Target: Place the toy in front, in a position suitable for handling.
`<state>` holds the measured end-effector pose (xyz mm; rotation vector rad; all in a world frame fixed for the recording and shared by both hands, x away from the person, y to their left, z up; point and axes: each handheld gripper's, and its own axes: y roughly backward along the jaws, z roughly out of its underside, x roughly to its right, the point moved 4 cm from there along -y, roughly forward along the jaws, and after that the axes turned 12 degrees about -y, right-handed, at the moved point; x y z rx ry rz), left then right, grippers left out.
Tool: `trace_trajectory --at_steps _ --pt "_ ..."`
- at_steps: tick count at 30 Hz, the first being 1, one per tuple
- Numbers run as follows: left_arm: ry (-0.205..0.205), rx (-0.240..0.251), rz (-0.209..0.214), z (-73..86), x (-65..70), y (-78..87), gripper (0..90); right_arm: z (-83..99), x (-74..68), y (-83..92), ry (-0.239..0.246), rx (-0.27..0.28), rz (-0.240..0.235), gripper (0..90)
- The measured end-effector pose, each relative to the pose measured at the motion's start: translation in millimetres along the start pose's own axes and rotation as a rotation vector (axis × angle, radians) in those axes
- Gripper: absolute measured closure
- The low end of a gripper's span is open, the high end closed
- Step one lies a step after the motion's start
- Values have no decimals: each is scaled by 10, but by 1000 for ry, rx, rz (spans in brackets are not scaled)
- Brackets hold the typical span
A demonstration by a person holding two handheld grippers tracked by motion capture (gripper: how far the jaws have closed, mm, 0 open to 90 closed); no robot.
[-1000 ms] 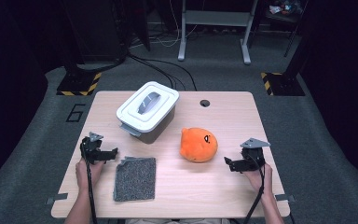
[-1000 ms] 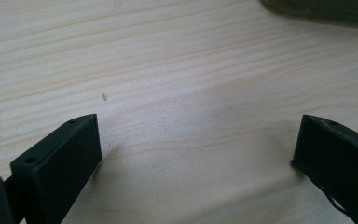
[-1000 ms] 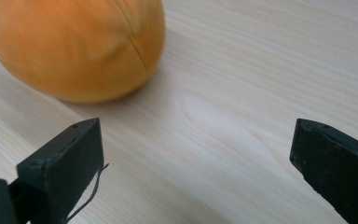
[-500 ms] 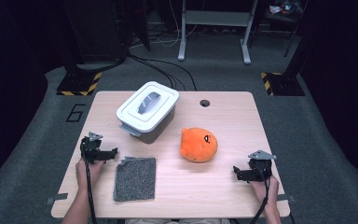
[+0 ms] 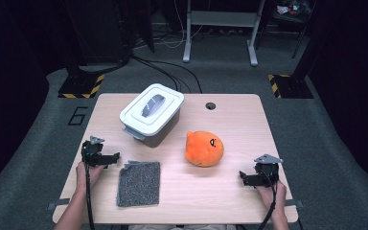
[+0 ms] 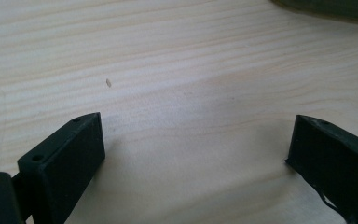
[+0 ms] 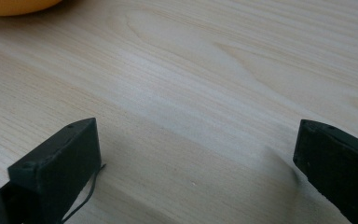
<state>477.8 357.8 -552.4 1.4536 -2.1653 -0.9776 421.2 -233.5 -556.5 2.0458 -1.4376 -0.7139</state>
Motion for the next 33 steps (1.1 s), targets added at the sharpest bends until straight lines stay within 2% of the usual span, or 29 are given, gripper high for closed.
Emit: trace_trajectory --at_steps 2,3,5,7,9,10,11,12,15,16,17,18,19,22,24,26,27,28,32,33 --pt "37 23 23 -11 9 74 19 -2 10 -3 -5 -9 -14 16" --pt "37 23 23 -11 9 74 14 -4 13 -6 -4 -8 -22 17" --pt "21 25 26 -29 44 185 14 -4 11 -7 -8 -9 -23 16" --pt "29 67 45 -57 109 298 14 -1 6 -5 -22 -15 -24 16" --pt "1 96 65 -75 237 448 16 -5 17 -9 -14 -15 -26 15" --pt "1 96 65 -75 237 448 17 -6 17 -10 -14 -15 -26 15" --pt "-30 87 72 -73 360 522 14 -6 16 -10 -16 -14 -26 15" --pt "-30 87 72 -73 360 522 13 -6 16 -10 -16 -14 -26 15" --pt "-70 85 92 -69 565 583 11 -6 16 -10 -17 -14 -25 15" --pt "-97 80 100 -71 705 628 8 -6 16 -10 -17 -14 -25 15" --pt "-97 80 100 -71 705 628 7 -6 16 -10 -17 -14 -25 15" --pt "-106 91 108 -76 795 667 8 -6 16 -10 -17 -15 -25 15" --pt "-106 91 108 -76 795 667 6 -6 16 -10 -17 -15 -25 15" --pt "-118 112 132 -63 954 715 2 -6 16 -10 -17 -14 -25 15" --pt "-137 107 147 -43 1050 745 2 -6 16 -10 -18 -14 -25 15" --pt "-154 97 189 -17 1143 752 2 -6 16 -10 -18 -14 -25 15" --pt "-161 95 194 -5 1176 752 2 -6 17 -9 -19 -17 -27 15" --pt "-168 93 214 19 1260 764 3 -6 17 -9 -18 -17 -27 15" --pt "-193 107 219 38 1367 799 9 -6 17 -9 -18 -17 -27 15" --pt "-194 116 262 48 1442 818 14 -6 17 -9 -18 -17 -27 15"
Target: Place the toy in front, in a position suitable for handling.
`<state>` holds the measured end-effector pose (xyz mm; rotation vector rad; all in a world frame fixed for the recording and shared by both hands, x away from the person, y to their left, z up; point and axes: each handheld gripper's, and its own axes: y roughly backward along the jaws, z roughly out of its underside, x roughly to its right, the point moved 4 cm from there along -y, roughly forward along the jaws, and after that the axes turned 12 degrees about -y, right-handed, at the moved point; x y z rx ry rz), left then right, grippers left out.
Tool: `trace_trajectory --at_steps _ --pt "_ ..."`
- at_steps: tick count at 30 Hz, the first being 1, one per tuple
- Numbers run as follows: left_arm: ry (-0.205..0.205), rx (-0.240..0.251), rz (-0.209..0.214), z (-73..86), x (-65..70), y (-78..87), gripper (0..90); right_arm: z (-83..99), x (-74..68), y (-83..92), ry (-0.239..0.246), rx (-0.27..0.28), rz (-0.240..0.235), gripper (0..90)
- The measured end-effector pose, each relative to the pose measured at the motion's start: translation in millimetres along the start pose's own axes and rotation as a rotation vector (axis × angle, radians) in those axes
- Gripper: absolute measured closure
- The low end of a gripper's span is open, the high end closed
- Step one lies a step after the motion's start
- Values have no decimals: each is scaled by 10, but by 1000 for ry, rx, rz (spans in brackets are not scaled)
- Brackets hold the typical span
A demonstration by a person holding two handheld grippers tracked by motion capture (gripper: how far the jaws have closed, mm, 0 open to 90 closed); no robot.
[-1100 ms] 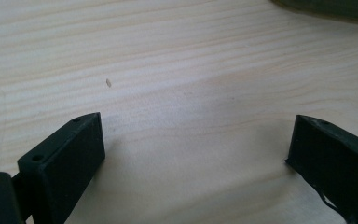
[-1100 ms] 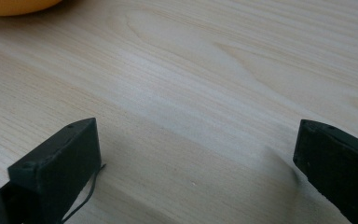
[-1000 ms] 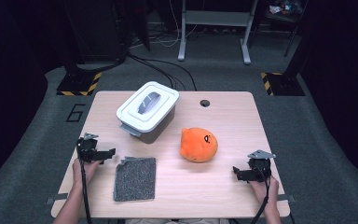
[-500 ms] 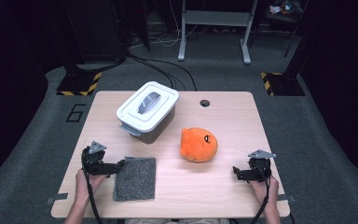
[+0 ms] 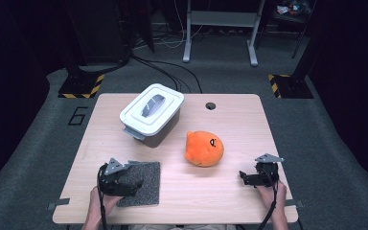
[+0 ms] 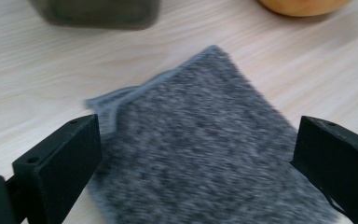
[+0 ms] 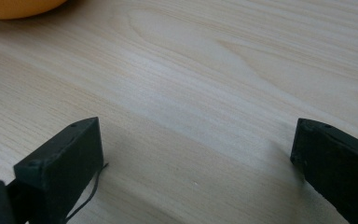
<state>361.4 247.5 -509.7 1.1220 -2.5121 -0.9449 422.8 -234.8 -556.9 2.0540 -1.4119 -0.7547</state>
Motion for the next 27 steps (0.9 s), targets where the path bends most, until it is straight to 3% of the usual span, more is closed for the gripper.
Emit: trace_trajectory --at_steps 5,8,11,20,23,27 --pt "-21 -24 14 31 98 -80 26 0 -1 -1 0 2 1 15" --pt "-27 -57 -8 89 82 -143 25 0 -1 -1 0 2 1 15" --pt "-8 -83 -16 142 75 -203 22 0 -1 -1 -1 2 1 15" --pt "-29 -149 -49 204 77 -325 44 0 -2 -1 0 2 1 15" --pt "-60 -189 -70 217 104 -360 59 0 -2 -1 0 2 2 15" --pt "-53 -205 -73 202 102 -366 75 0 -1 0 0 1 1 15"
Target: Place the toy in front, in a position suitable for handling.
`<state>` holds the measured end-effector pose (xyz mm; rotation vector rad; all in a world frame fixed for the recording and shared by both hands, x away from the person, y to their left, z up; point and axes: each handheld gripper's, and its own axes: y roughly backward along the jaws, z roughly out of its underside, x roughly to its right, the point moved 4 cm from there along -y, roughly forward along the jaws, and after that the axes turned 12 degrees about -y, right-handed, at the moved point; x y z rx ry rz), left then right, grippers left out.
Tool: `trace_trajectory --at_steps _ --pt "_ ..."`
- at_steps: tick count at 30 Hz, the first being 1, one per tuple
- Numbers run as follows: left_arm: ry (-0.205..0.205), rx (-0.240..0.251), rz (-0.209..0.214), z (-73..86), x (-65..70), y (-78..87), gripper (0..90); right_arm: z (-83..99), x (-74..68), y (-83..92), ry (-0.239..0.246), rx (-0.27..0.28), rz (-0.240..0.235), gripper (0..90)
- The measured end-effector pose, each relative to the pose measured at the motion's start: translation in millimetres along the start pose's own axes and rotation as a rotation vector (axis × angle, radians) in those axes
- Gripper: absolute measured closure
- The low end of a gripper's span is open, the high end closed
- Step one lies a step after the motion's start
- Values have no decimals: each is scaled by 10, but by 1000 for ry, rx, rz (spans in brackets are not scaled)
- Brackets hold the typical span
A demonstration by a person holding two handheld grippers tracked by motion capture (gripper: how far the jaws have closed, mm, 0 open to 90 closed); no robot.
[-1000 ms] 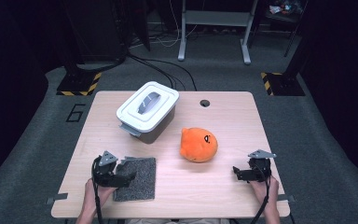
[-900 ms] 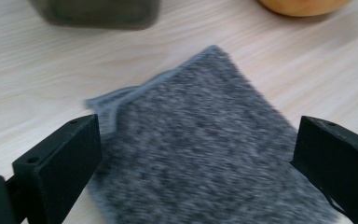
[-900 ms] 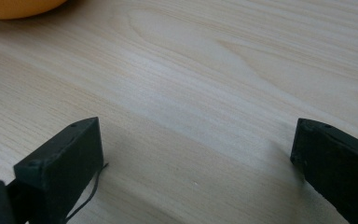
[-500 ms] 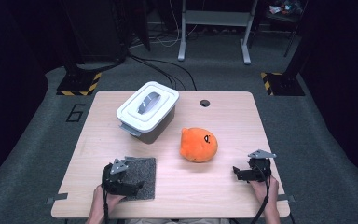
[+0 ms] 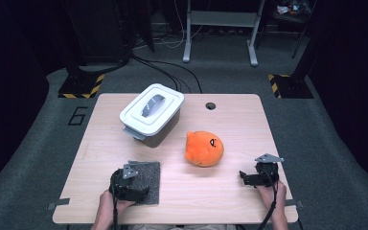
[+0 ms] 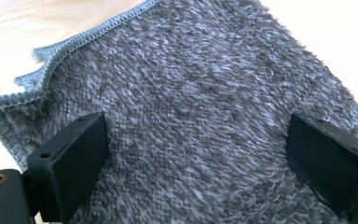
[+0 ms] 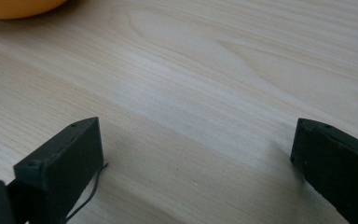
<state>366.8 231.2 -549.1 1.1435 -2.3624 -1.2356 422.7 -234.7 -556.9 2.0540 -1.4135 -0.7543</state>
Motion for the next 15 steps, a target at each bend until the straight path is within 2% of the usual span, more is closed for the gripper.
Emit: trace_trajectory --at_steps 7,9,10,13,14,15 --pt "21 6 -24 -7 9 25 175 0 -1 -1 -2 2 2 16" --pt "26 3 -25 -10 14 47 278 -1 -1 -1 -2 2 3 16" --pt "26 11 -31 -9 16 55 278 -1 -1 -1 -2 2 3 16" --pt "30 36 -34 -6 18 69 488 -1 -1 -2 -2 2 3 16" --pt "26 39 -35 -3 19 77 488 -1 -1 -1 -2 2 3 16" --pt "29 44 -38 -2 22 79 540 -1 -1 -2 -2 2 3 16"
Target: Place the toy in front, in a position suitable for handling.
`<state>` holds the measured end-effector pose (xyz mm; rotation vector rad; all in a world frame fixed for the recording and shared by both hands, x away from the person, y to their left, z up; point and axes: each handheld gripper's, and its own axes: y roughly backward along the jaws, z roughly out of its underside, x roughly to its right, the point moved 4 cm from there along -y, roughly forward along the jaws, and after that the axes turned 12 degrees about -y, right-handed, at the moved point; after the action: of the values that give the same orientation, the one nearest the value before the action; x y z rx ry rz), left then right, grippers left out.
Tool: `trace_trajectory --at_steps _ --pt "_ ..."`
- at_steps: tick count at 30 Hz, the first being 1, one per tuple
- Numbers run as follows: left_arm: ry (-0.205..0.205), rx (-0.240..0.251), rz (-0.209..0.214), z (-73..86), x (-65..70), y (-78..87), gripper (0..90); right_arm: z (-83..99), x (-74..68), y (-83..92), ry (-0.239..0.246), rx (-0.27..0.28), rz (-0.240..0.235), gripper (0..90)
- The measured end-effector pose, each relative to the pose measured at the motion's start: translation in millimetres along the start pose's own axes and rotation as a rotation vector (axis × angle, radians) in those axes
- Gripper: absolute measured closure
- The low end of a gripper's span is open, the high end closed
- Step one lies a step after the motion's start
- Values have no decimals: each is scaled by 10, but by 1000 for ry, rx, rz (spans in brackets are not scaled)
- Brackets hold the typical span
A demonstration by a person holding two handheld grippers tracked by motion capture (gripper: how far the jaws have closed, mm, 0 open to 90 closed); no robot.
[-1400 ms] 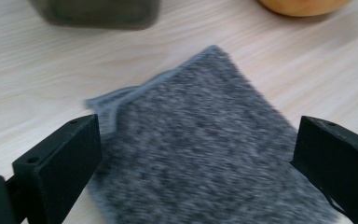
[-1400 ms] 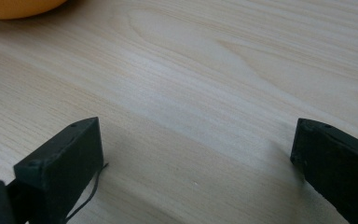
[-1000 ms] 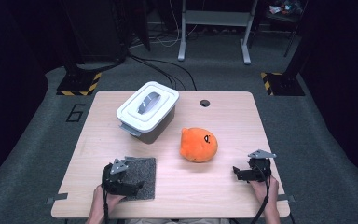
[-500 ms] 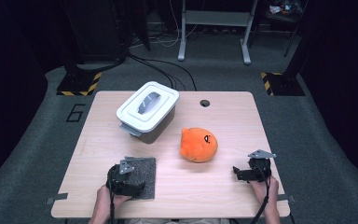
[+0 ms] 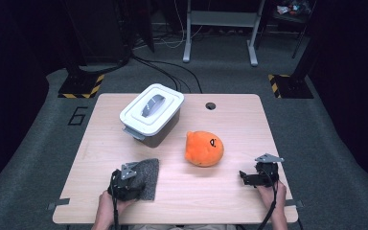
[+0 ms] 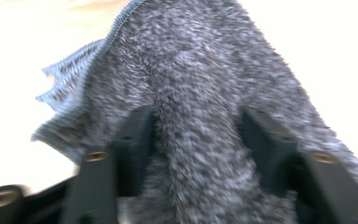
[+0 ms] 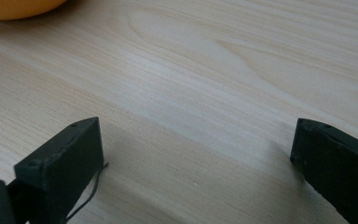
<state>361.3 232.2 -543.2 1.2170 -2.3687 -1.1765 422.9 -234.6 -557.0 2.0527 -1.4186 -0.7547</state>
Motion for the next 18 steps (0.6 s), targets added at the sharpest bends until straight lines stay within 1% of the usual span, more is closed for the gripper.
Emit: trace_trajectory --at_steps 1,2,3,4,5,6,7,9,10,11,12,13,14,15,16,17,18 --pt "1 7 5 1 3 2 584 0 0 0 0 0 0 16" --pt "-14 12 10 -2 9 1 648 0 0 0 0 0 0 16" --pt "-14 12 10 -2 9 1 671 0 0 0 0 0 0 16" --pt "-14 22 4 -6 16 -5 671 0 0 0 0 0 0 16" --pt "-35 17 12 -9 16 0 702 0 0 0 0 0 0 16" --pt "-51 22 15 -15 18 0 711 0 0 0 0 0 0 16" --pt "-51 22 15 -15 18 0 718 0 0 0 0 0 0 16" --pt "-84 25 10 -16 20 8 722 0 0 0 0 0 0 16" --pt "-98 52 30 -18 36 25 730 -1 0 0 0 1 0 16" --pt "-102 57 27 -16 38 32 733 0 -1 0 0 1 0 16" --pt "-107 69 34 -17 45 39 733 -1 0 0 1 1 0 16" --pt "-107 69 34 -17 45 39 734 -1 0 0 1 1 0 16" --pt "-109 87 56 -19 60 49 737 -1 0 0 0 1 0 16" --pt "-108 90 67 -21 74 59 737 -1 0 0 0 1 0 16" --pt "-112 90 66 -24 84 67 738 -1 0 0 0 1 0 16" --pt "-133 108 92 -37 114 80 740 -1 -1 1 0 0 0 16" --pt "-139 103 105 -44 132 91 740 -1 0 0 0 1 0 16"
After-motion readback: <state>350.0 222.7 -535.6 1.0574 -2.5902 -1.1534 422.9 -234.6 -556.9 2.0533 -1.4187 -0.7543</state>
